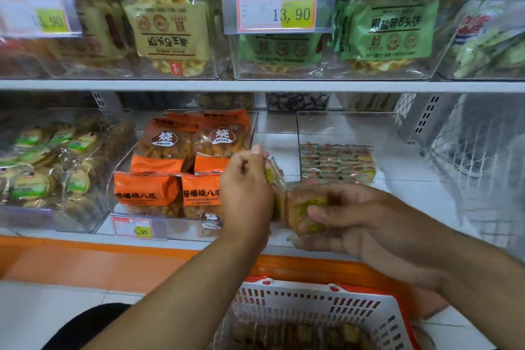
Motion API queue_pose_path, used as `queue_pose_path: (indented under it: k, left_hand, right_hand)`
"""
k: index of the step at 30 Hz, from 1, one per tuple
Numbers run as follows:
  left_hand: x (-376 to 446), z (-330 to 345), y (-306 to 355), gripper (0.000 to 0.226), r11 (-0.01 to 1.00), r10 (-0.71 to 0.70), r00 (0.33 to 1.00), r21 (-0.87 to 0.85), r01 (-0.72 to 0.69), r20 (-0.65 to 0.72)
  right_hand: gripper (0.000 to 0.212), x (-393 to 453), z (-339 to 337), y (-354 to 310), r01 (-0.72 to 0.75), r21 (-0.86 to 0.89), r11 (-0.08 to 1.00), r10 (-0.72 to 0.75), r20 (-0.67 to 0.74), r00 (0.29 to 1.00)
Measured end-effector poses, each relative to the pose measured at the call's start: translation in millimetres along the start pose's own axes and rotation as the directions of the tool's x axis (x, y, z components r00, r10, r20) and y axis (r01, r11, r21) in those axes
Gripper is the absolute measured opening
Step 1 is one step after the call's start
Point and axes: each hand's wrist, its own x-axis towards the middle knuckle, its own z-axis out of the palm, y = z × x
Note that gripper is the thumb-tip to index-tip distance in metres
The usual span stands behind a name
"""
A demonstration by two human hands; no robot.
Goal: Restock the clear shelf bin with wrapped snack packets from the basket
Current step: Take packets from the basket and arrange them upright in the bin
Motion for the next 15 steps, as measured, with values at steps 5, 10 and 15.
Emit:
queue_pose_path:
  k: [5,10,15]
  left_hand:
    - [1,1,-1,0.03,0.997,-0.065,0.997,-0.048,0.063,-0.033]
    - [-3,3,3,0.027,0.954,-0.173,0.985,-0.244,0.175,0.028]
    - [-7,3,6,0.024,0.925,-0.141,0.984,-0.34,0.169,0.107]
  right_hand:
    - [0.041,10,20,14,0.092,0.011,0.996,-0.086,-0.252,0.964]
    - [0.033,23,16,19,0.128,0.17,0.977,-0.049,-0.407,0.912]
    - [0.042,31,11,23,0.163,0.286,0.944,-0.055,-0.353,0.934]
